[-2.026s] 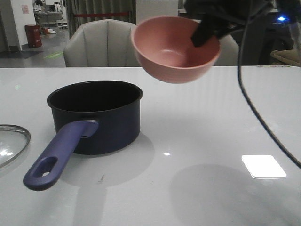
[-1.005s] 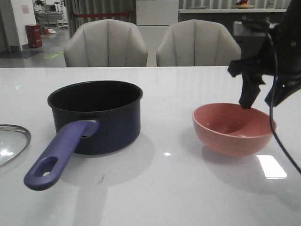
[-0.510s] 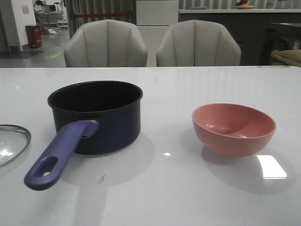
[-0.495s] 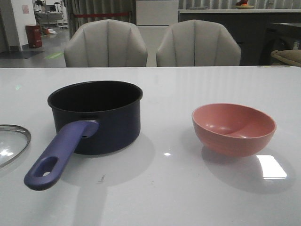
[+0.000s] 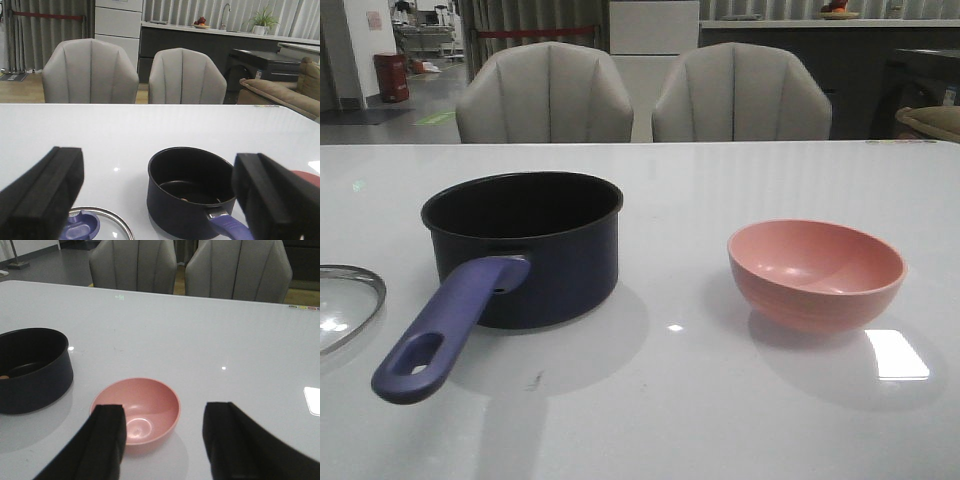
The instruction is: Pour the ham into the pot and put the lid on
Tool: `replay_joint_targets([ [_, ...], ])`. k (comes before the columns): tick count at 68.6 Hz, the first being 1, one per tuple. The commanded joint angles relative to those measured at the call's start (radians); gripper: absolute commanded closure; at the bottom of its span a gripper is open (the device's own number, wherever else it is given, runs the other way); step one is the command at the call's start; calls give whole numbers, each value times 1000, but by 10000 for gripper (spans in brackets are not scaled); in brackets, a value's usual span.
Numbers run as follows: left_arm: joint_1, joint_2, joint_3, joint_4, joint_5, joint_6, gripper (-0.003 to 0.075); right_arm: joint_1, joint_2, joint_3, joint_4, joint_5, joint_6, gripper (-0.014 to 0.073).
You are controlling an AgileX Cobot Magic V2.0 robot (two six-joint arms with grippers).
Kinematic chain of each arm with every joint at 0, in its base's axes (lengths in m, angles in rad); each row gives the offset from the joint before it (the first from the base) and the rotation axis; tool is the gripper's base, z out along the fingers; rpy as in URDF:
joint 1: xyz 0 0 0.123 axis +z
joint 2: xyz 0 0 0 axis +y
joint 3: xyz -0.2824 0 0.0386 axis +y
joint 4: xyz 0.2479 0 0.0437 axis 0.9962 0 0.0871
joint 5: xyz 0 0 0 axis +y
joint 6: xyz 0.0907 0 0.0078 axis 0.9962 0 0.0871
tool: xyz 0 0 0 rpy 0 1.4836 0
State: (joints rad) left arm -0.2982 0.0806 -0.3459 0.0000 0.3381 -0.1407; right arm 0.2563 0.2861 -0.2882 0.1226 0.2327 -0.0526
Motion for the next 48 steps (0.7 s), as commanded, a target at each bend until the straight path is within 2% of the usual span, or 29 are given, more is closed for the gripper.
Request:
replay_joint_targets([
  [1, -8, 11, -27, 0, -83, -5, 85, 2, -59, 22, -4, -122, -13, 130],
  [7, -8, 11, -27, 0, -68, -5, 85, 2, -81, 47, -4, -127, -13, 134],
  [11, -8, 11, -27, 0, -65, -5, 85, 2, -78, 57, -4, -121, -13, 179],
  [14, -8, 11, -27, 0, -65, -5, 85, 2, -77, 62, -4, -102, -13, 252],
  [15, -8, 11, -27, 0, -65, -5, 85, 2, -77, 63, -4, -99, -13, 252],
  [16, -8, 11, -27, 0, -65, -5, 85, 2, -77, 64, -4, -91, -13, 307],
  [22, -8, 11, -27, 0, -65, -5, 85, 2, -77, 64, -4, -75, -13, 479],
  [28, -8, 11, -27, 0, -72, -5, 85, 2, -77, 64, -4, -72, -13, 440],
  [35, -8, 11, -27, -14, -78, -5, 85, 2, -77, 64, -4, -73, -13, 448],
  [48, -8, 51, -57, 0, 44, -5, 80, 2, -77, 64, -4, -72, -13, 448],
])
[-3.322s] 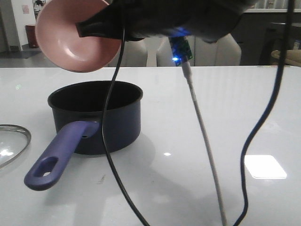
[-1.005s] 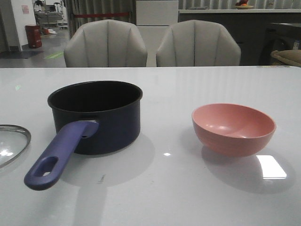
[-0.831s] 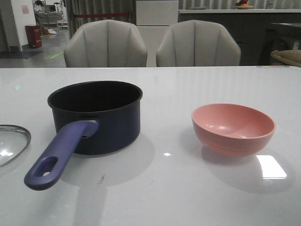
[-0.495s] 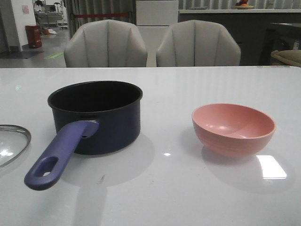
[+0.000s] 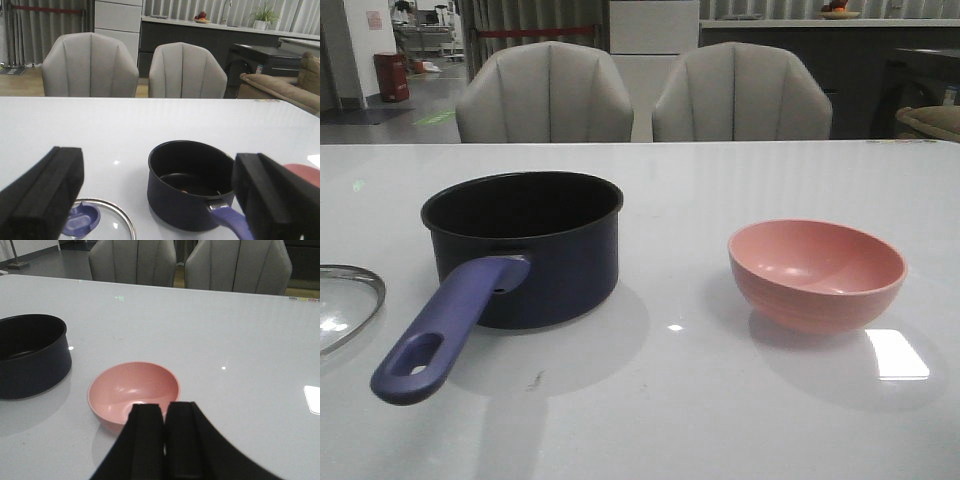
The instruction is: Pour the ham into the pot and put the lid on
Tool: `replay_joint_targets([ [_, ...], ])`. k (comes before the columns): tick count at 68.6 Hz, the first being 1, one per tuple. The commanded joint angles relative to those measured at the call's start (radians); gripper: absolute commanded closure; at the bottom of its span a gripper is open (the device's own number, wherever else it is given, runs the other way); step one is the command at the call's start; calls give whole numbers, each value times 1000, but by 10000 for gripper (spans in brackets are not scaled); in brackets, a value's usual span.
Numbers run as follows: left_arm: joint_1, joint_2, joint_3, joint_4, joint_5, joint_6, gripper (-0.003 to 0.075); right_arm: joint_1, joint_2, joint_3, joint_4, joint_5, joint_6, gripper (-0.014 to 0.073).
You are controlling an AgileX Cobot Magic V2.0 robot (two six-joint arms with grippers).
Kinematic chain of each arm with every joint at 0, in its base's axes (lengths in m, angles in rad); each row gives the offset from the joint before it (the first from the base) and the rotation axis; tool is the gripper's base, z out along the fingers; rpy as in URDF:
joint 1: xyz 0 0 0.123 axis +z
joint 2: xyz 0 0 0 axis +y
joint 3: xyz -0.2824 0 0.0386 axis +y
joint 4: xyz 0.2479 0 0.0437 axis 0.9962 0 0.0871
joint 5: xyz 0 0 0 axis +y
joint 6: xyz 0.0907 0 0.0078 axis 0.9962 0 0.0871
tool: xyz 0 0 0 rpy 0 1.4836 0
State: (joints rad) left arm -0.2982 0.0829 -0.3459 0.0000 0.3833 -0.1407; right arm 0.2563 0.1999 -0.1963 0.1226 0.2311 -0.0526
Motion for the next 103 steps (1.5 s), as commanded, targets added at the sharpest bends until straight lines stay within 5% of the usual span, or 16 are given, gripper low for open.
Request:
replay_joint_targets([
  [1, -8, 53, -57, 0, 3, -5, 80, 2, 9, -28, -4, -70, -13, 448],
  [15, -6, 255, -179, 50, 110, -17, 45, 2, 9, -28, -4, -70, -13, 448],
  [30, 56, 568, -306, 196, 138, -191, 49, 2, 9, -28, -4, -70, -13, 448],
  [52, 109, 1046, -507, 191, 264, -191, 141, 2, 9, -28, -4, -70, -13, 448],
  [90, 213, 1502, -822, 135, 521, -187, 124, 2, 9, -28, -4, -70, -13, 448],
  [103, 281, 1558, -883, -114, 554, 7, 124, 2, 9, -28, -4, -70, -13, 448],
])
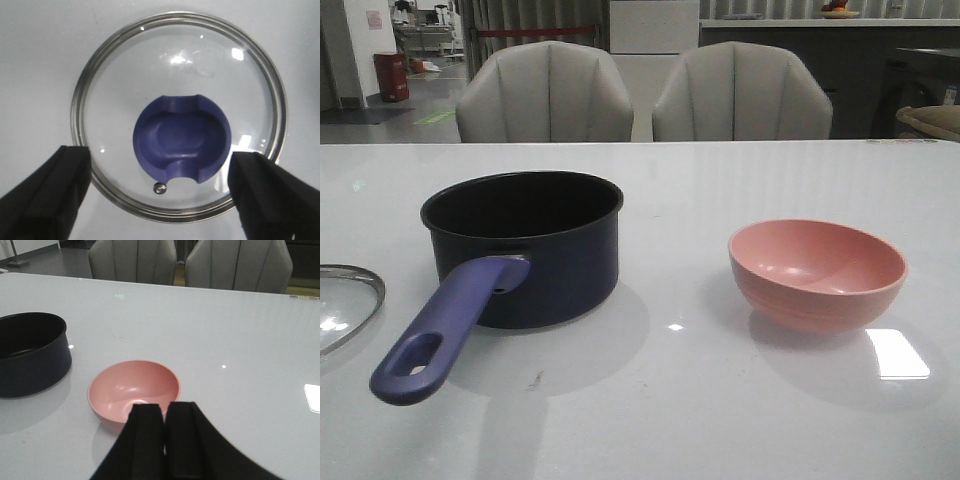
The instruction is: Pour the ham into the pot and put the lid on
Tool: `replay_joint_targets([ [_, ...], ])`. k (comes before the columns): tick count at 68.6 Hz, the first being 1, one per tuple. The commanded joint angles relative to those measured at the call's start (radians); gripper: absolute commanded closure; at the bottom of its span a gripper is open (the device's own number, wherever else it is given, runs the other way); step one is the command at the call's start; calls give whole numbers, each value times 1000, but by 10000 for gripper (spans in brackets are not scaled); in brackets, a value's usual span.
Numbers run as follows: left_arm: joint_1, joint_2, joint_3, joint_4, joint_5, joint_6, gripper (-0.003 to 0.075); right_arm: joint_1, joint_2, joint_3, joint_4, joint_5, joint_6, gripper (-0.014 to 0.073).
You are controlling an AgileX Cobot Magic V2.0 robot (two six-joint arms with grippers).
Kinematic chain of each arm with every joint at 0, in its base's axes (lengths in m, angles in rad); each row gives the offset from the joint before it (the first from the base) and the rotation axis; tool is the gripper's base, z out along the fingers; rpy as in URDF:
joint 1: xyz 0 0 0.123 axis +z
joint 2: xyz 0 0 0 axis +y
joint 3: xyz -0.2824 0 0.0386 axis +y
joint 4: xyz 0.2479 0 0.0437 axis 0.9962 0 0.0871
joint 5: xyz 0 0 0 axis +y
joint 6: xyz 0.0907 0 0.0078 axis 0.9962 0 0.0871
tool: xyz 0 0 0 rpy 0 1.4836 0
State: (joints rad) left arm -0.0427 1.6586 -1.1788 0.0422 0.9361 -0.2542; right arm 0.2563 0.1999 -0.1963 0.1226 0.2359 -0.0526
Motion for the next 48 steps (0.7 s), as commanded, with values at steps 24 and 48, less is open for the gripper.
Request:
replay_joint_targets([
  [24, 61, 35, -64, -180, 30, 156, 124, 2, 9, -28, -4, -75, -13, 448],
  [48, 61, 78, -92, -160, 20, 168, 124, 2, 9, -28, -4, -75, -13, 448],
])
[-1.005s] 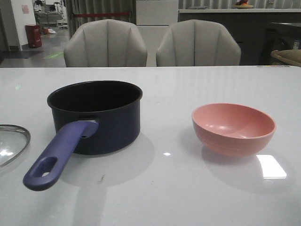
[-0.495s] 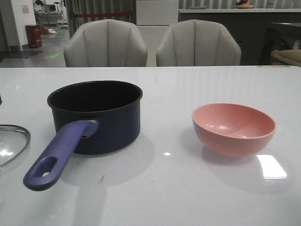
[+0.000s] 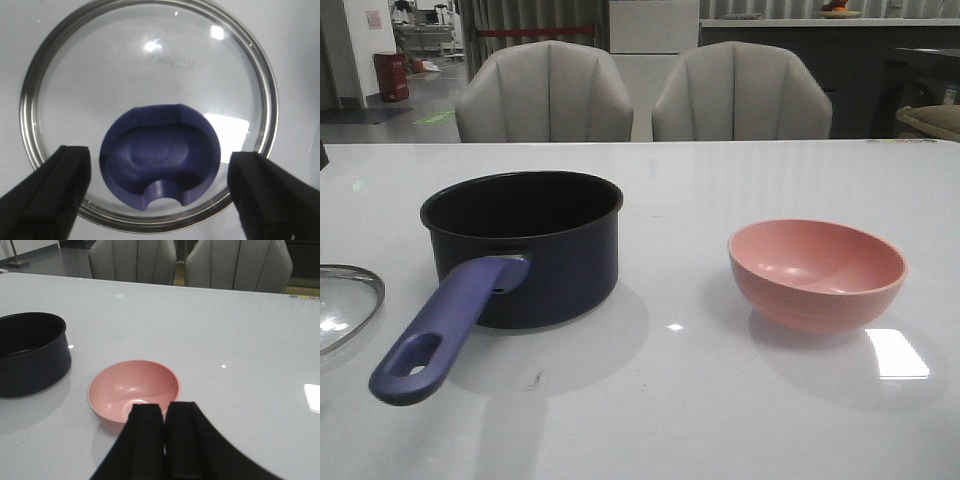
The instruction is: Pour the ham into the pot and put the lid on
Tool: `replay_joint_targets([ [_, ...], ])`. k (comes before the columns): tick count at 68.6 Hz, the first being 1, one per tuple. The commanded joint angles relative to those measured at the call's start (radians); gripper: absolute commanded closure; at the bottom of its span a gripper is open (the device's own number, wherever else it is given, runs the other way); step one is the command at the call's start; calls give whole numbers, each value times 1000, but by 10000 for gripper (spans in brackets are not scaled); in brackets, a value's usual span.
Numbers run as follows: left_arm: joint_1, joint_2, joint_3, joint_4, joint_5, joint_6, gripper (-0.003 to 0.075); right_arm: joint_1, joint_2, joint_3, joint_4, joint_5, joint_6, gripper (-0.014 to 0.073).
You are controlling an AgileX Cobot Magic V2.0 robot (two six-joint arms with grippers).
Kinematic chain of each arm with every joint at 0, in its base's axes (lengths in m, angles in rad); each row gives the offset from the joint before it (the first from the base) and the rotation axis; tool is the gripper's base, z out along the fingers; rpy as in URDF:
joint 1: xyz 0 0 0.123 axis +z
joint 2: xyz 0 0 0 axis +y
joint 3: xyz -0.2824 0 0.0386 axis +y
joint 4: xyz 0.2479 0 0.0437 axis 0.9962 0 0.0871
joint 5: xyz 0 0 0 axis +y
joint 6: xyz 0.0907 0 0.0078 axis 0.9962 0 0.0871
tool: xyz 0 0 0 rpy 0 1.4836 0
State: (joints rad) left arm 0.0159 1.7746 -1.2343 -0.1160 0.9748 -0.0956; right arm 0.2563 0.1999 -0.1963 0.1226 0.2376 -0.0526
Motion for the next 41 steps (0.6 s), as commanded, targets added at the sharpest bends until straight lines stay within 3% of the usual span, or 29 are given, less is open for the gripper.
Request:
replay_joint_targets([
  [1, 2, -38, -37, -2, -21, 9, 124, 2, 9, -28, -4, -77, -13, 448],
  [41, -8, -38, -37, 16, -71, 54, 139, 2, 9, -28, -4, -77, -13, 448],
])
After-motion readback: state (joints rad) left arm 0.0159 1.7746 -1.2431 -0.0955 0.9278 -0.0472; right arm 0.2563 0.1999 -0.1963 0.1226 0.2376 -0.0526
